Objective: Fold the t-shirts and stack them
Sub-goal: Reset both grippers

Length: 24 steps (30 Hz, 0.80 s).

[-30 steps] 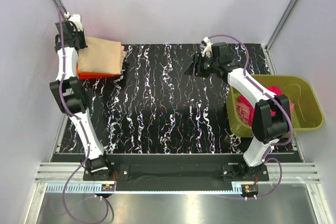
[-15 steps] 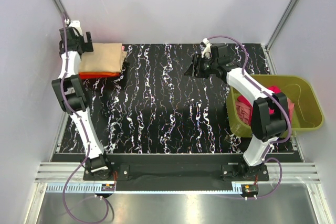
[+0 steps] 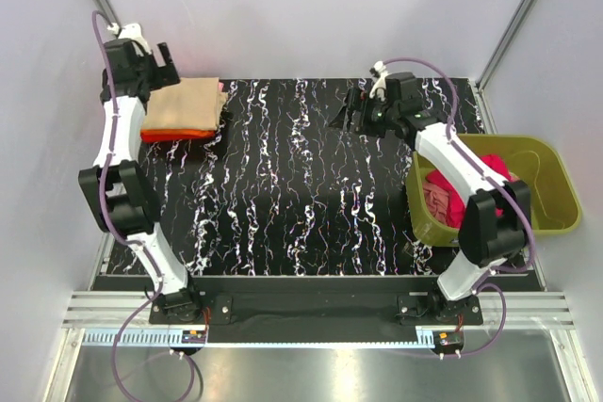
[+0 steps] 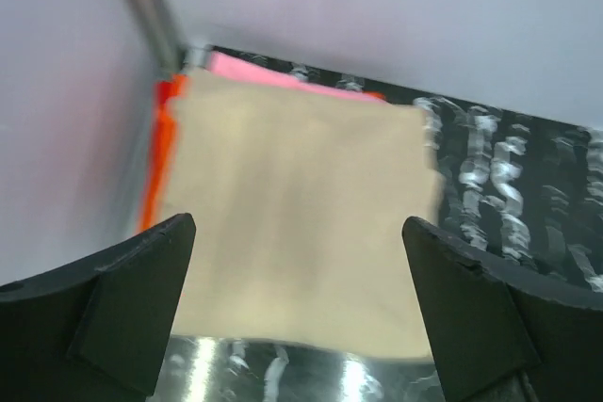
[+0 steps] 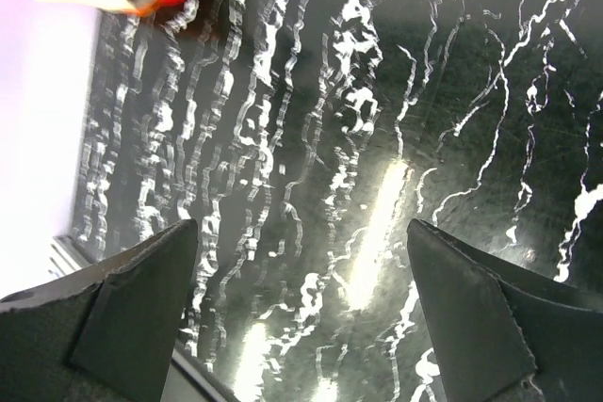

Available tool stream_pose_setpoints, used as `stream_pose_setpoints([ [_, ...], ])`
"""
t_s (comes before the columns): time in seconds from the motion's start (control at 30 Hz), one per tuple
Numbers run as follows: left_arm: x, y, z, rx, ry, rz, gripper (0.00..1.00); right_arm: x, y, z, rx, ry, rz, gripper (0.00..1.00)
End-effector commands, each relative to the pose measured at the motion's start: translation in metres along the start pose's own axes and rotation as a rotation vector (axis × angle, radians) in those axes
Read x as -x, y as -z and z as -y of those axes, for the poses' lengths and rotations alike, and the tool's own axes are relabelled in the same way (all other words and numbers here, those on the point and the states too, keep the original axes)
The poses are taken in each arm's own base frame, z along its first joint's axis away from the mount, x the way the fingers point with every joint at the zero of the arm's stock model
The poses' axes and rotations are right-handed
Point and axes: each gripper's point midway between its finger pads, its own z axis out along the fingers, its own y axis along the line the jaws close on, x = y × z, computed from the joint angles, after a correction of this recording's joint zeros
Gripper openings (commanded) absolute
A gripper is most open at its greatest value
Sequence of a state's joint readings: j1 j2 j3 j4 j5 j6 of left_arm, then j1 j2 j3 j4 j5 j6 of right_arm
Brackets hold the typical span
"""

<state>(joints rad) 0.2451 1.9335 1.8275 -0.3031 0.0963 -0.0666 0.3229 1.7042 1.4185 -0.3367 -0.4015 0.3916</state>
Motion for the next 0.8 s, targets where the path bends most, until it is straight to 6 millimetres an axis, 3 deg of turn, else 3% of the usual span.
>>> stream_pose_setpoints([
  [0.0, -0.030, 0.038, 0.056, -0.161, 0.115, -0.113, 0.99, 0.023, 0.042, -0.022, 0.001, -0.025, 0.110, 1.00],
  [0.03, -0.028, 0.060, 0.092, -0.284, 0.119, -0.116, 0.99, 0.023, 0.052, -0.028, 0.010, -0.024, 0.124, 1.00],
  [0.07, -0.038, 0.069, 0.106, -0.316, 0.112, -0.139, 0.99, 0.019, 0.055, -0.028, 0.011, -0.043, 0.120, 1.00],
  [0.1, -0.060, 0.078, 0.117, -0.331, 0.105, -0.189, 0.99, 0.017, 0.060, -0.030, 0.018, -0.046, 0.122, 0.99],
  [0.13, -0.060, 0.101, 0.146, -0.394, 0.083, -0.186, 0.99, 0.017, 0.071, -0.036, 0.028, -0.042, 0.137, 1.00],
  [0.17, -0.066, 0.114, 0.160, -0.435, 0.069, -0.192, 0.99, 0.015, 0.076, -0.037, 0.028, -0.042, 0.143, 1.00],
  [0.2, -0.086, 0.124, 0.173, -0.464, 0.056, -0.233, 0.99, 0.008, 0.079, -0.034, 0.019, -0.046, 0.137, 1.00],
  [0.23, -0.087, 0.155, 0.206, -0.570, 0.021, -0.224, 0.99, 0.007, 0.089, -0.037, 0.013, -0.047, 0.148, 1.00],
  [0.3, -0.107, 0.183, 0.233, -0.666, 0.004, -0.250, 0.99, -0.003, 0.097, -0.031, -0.016, -0.056, 0.142, 1.00],
  [0.33, -0.105, 0.218, 0.259, -0.778, -0.014, -0.228, 0.99, -0.002, 0.108, -0.036, -0.011, -0.049, 0.167, 1.00],
  [0.4, -0.116, 0.240, 0.271, -0.835, -0.013, -0.215, 0.99, -0.006, 0.121, -0.037, -0.015, -0.043, 0.191, 1.00],
  [0.43, -0.113, 0.264, 0.281, -0.900, -0.012, -0.193, 0.99, -0.007, 0.125, -0.036, -0.023, -0.046, 0.199, 0.99],
  [0.53, -0.117, 0.293, 0.288, -0.969, 0.008, -0.180, 0.99, -0.008, 0.138, -0.039, -0.026, -0.052, 0.226, 1.00],
  [0.63, -0.120, 0.309, 0.289, -1.007, 0.014, -0.166, 0.99, -0.011, 0.148, -0.042, -0.016, -0.052, 0.242, 1.00],
  [0.77, -0.121, 0.312, 0.284, -0.999, 0.005, -0.134, 0.99, -0.009, 0.157, -0.043, -0.026, -0.051, 0.274, 1.00],
])
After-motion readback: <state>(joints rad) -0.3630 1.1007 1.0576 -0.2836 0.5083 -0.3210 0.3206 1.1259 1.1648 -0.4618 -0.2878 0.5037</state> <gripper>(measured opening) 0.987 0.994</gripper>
